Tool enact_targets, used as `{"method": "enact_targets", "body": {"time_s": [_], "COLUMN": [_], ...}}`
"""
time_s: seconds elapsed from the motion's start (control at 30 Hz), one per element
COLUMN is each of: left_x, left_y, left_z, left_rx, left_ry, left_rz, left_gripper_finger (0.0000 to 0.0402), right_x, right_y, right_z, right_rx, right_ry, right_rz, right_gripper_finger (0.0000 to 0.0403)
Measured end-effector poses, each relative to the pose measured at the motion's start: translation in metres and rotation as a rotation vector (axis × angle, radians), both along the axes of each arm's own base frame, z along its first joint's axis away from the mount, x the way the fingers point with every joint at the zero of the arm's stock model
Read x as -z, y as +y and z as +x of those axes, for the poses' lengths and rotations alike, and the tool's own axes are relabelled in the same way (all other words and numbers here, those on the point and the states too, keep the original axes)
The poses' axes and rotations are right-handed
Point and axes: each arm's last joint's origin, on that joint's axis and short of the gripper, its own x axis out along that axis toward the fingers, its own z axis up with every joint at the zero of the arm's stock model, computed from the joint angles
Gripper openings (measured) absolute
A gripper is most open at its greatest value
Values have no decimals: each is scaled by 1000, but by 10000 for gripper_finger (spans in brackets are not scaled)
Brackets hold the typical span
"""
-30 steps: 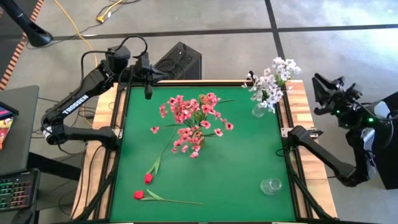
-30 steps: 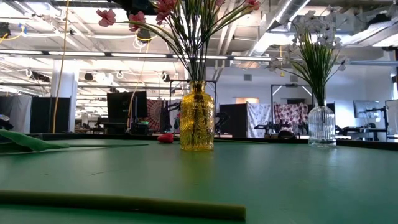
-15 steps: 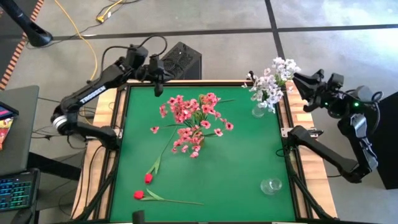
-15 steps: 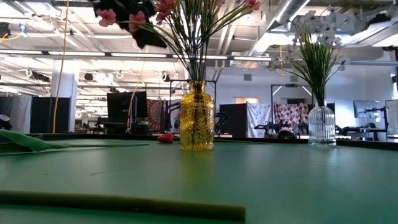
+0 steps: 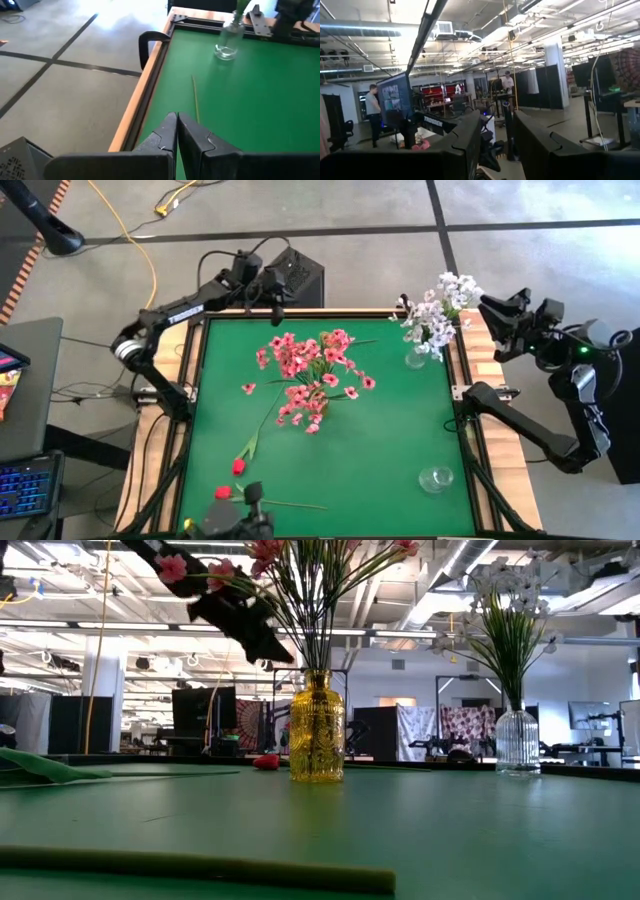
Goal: Sort flowers into vase by color
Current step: Put the red flower into the bottom transparent vase
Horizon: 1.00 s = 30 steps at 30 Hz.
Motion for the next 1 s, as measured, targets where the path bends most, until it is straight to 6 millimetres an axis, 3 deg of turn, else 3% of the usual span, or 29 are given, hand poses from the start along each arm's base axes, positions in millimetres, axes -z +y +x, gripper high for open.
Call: {"method": "enact_targets", "body": {"time_s": [0.23, 0.4, 0.83, 1.0], "left_x": [33, 52, 88, 92], "left_y": [18, 18, -13, -32], "left_z": [22, 39, 81, 92], "left_rx": [-33, -15, -31, 27], "left_ry": [-28, -37, 93, 172], "left_rz": [-59, -115, -112, -43], "left_gripper_finger": [0, 9, 169, 198], "right_x": [4, 4, 4, 6], "right_y": [-1, -2, -9, -18], "right_z": [1, 1, 7, 14], "right_rx": [7, 7, 11, 10], "right_ry": [34, 38, 59, 88], "right_rz": [18, 23, 41, 77], "right_gripper_finger": [143, 143, 143, 143]}}
